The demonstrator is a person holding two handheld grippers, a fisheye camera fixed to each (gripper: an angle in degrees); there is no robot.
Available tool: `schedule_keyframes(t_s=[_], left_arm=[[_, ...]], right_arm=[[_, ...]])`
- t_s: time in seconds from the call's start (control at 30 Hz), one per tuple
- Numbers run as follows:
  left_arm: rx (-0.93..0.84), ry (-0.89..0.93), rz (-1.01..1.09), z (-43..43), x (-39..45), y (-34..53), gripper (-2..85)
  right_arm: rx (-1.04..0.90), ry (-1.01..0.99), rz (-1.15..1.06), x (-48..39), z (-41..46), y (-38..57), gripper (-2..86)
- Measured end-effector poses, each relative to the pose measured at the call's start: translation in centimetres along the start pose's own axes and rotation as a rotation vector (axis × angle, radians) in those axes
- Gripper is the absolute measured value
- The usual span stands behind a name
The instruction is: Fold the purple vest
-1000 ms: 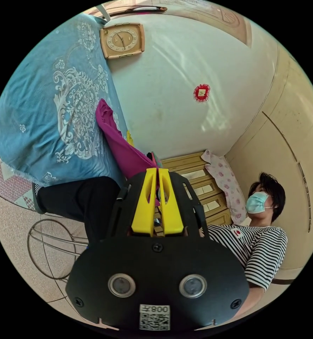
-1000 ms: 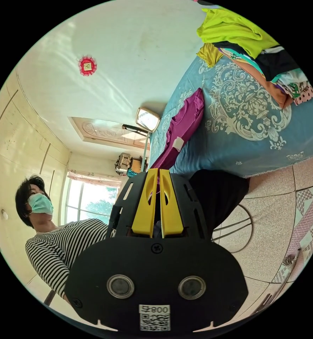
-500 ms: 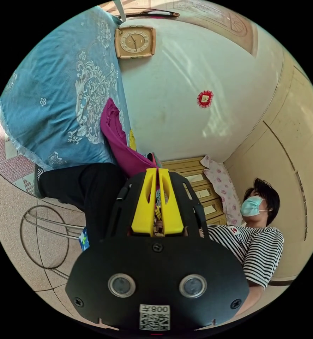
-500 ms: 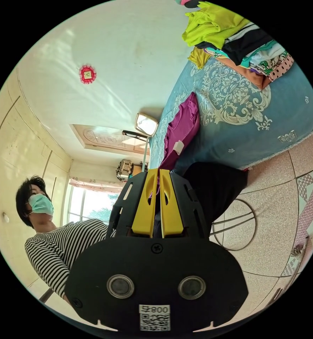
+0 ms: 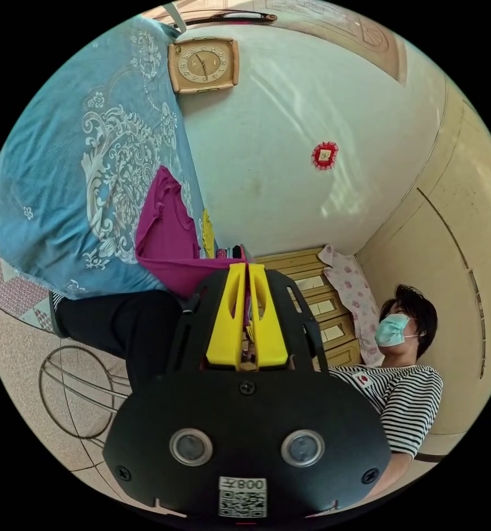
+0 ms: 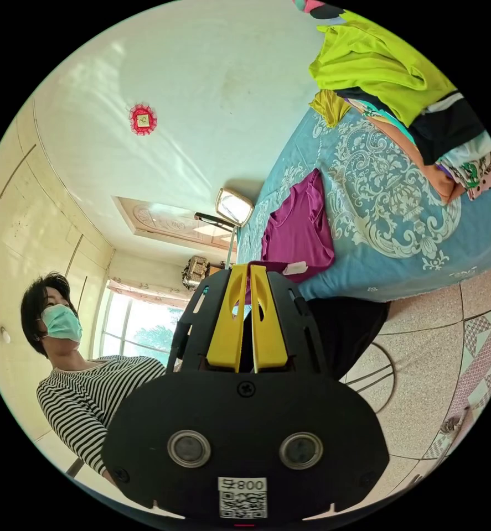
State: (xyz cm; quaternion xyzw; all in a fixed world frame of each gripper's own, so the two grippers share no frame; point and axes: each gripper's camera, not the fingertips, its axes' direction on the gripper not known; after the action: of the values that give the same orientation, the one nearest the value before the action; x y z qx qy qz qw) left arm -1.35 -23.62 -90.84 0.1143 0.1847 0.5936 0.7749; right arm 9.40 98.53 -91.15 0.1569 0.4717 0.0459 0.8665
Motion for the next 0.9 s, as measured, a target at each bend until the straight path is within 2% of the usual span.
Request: schedule_keyframes(t_s=[0.43,0.9], left_arm=[[-0.013,-0.073,0.035,10.2,-0.5,-18.4,0.8],[-0.014,-0.204,0.003,21.4,-5.5,-36.5,0.7]], right_arm=[[-0.016,0.053,-0.019,-0.7,7.3,-19.4,0.5],[-0.081,0.118,0.063,2.6,16.7,-38.5,0.5]])
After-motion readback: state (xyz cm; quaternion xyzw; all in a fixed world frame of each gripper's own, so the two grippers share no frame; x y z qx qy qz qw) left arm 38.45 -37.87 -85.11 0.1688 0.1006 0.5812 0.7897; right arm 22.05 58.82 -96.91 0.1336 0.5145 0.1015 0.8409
